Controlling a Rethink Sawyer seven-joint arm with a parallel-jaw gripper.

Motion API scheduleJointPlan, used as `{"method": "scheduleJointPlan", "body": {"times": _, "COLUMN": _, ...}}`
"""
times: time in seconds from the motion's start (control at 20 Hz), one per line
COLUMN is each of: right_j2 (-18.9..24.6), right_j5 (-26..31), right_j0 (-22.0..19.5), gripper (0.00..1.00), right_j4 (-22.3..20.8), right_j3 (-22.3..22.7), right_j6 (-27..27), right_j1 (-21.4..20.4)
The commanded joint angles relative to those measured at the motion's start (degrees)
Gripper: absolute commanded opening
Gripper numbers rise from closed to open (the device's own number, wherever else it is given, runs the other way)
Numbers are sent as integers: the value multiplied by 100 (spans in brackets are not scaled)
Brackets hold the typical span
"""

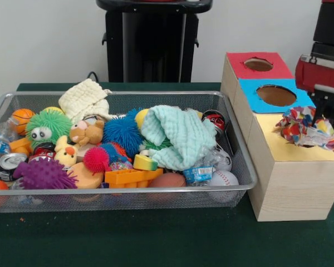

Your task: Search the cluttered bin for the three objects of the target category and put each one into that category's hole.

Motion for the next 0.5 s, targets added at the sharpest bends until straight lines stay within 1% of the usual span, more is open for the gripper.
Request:
{"method": "scheduleJointPlan", "body": {"times": 0.05, "right_j2": 524, "right_j5": -214, "right_j0": -112, "gripper": 0, "right_j4": 15, "right_j3": 336, "right_j6": 584, "right_j1": 298}}
{"method": "scheduleJointPlan", "body": {"times": 0.3, "right_j2": 646, "right_j5": -58, "right_j0": -189, "gripper": 0, "right_j4": 27, "right_j3": 84, "right_j6": 337, "right_j1": 237}}
{"method": "scheduleJointPlan", "body": {"times": 0.4, "right_j2": 552, "right_j5": 261, "right_j0": -137, "gripper": 0, "right_j4": 119, "right_j3": 200, "right_j6": 494, "right_j1": 115}}
{"method": "scheduleJointPlan", "body": {"times": 0.5, "right_j2": 586, "right_j5": 643, "right_j0": -196, "gripper": 0, "right_j4": 111, "right_j3": 416, "right_j6": 357, "right_j1": -90}}
